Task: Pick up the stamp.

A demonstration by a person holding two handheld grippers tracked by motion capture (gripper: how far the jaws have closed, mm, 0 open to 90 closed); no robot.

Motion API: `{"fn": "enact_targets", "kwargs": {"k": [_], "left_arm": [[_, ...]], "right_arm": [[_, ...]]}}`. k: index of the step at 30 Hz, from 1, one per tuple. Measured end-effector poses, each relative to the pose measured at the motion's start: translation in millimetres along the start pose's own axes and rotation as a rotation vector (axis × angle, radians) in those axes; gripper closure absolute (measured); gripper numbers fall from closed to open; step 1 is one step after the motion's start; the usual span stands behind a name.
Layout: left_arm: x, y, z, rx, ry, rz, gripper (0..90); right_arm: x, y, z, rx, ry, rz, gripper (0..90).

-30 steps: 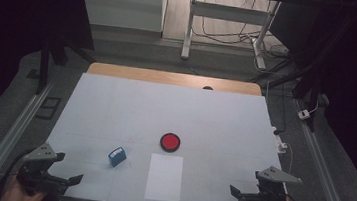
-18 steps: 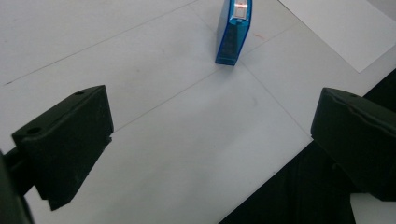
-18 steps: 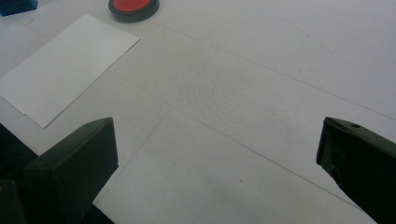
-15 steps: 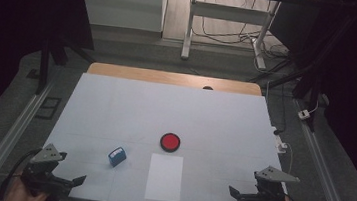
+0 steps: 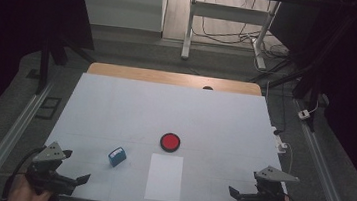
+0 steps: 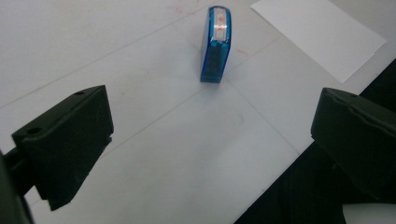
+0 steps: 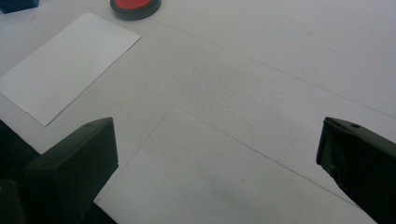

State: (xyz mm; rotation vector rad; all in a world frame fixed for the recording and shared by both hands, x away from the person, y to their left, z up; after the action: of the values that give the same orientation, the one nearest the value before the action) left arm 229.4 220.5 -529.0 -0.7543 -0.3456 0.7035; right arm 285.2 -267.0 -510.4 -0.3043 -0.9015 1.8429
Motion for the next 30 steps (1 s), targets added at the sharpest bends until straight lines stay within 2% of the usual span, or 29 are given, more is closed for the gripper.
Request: {"fn": "enact_targets", "kwargs": {"k": [4, 7, 10, 17, 24, 30], "left_arm": [[-2.4, -6.7, -5.0, -0.017, 0.038, -0.002, 0.0], [-2.6, -10.0, -9.1, -0.014, 0.043, -0.012, 0.0], [-2.5, -12.8, -12.3, -0.010, 0.037, -0.025, 0.0], [-1.2, -19.4, -21.3, -0.008, 0.034, -0.028, 0.0], [1.7, -23.8, -34.3, 0.021, 0.026, -0.058, 0.0], [6.4, -27.3, -45.0, 0.035, 0.012, -0.061, 0.0]], "right_arm": [[0.0, 0.1, -0.2, 0.002, -0.002, -0.001, 0.0], [0.0, 0.1, -0.3, 0.004, -0.005, -0.001, 0.0], [0.1, 0.1, -0.4, 0.004, -0.009, -0.003, 0.0], [-0.1, 0.2, -0.6, 0.008, -0.010, -0.003, 0.0], [0.0, 0.4, -1.0, 0.013, -0.011, -0.004, 0.0], [0.1, 0.4, -1.6, 0.016, -0.013, -0.006, 0.0]]}}
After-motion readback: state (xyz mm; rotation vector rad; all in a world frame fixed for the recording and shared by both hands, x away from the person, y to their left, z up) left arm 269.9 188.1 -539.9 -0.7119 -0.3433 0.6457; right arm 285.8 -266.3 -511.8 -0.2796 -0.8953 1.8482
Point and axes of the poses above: each handheld gripper's, and its own axes: z roughly backward along the jaws, y roughly out of its underside, x roughly to its left, the point moved 8 cm from there along -z, roughly forward along the jaws, and after that the axes turned 13 degrees about -z, right-handed, at the moved point
